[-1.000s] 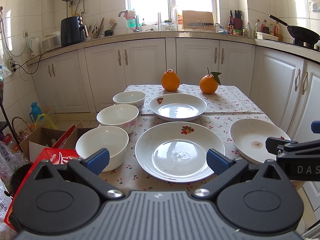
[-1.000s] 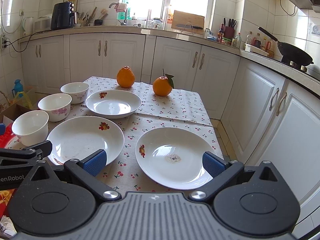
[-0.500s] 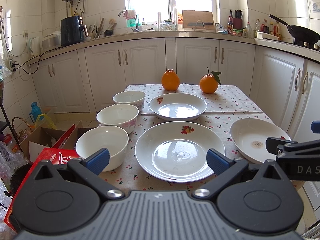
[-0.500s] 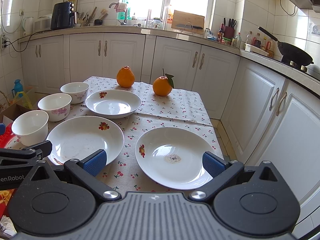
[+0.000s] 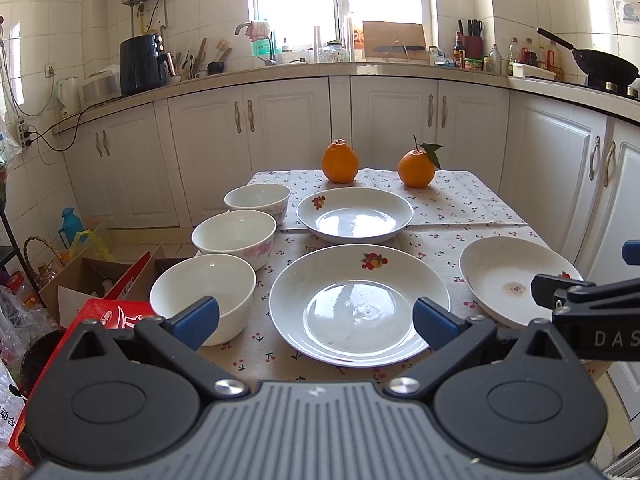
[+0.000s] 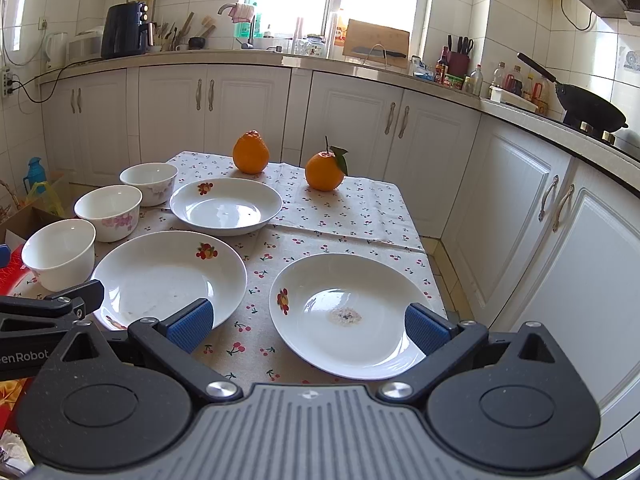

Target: Organize plates and bowls

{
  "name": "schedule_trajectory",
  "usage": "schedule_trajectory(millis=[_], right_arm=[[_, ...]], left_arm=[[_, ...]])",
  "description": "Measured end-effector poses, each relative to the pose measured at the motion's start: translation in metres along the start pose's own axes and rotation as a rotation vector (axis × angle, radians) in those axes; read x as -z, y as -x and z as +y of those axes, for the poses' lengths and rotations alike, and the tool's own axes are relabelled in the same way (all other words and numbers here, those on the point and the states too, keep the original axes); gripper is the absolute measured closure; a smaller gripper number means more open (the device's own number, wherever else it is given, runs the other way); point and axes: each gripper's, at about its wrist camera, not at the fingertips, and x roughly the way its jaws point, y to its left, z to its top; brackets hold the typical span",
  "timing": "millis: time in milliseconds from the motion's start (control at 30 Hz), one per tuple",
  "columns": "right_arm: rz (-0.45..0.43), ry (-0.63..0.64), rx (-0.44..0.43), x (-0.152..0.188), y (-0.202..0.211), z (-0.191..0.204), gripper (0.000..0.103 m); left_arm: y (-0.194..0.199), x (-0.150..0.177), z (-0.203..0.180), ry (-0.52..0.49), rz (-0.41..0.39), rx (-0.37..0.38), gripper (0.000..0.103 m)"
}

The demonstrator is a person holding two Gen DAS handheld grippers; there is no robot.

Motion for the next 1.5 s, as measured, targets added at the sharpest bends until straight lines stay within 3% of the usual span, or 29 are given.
schedule_trajectory(millis=[300, 500, 767, 1067, 1267, 1500], right_arm=[[-0.018, -0.002, -0.005, -0.001, 0.000, -0.004, 0.000], [-0.049, 0.006, -0.045, -0.006, 0.000, -0.015, 0.000], [-0.084, 0.023, -0.099, -0.004, -0.008, -0.057, 0.000], [0.002, 0.063, -0.140, 0.025, -0.038, -0.090, 0.000], [0.098, 0.026, -0.194, 0.048, -0.069, -0.100, 0.000], [0.184, 0.030, -0.229, 0.061, -0.105, -0.105, 0.000]], left_arm=[[0.000, -0.001, 0.003, 0.005, -0.021, 0.032, 0.001], [-0.004, -0.010, 0.000, -0.025, -0.056, 0.110, 0.001], [-0.024, -0.023, 0.000, -0.095, -0.054, 0.165, 0.001], [-0.052, -0.035, -0.012, -0.136, -0.004, 0.258, 0.001], [-0.076, -0.039, -0.024, -0.096, 0.076, 0.406, 0.001], [-0.099, -0.046, -0.046, -0.166, 0.120, 0.425, 0.001]])
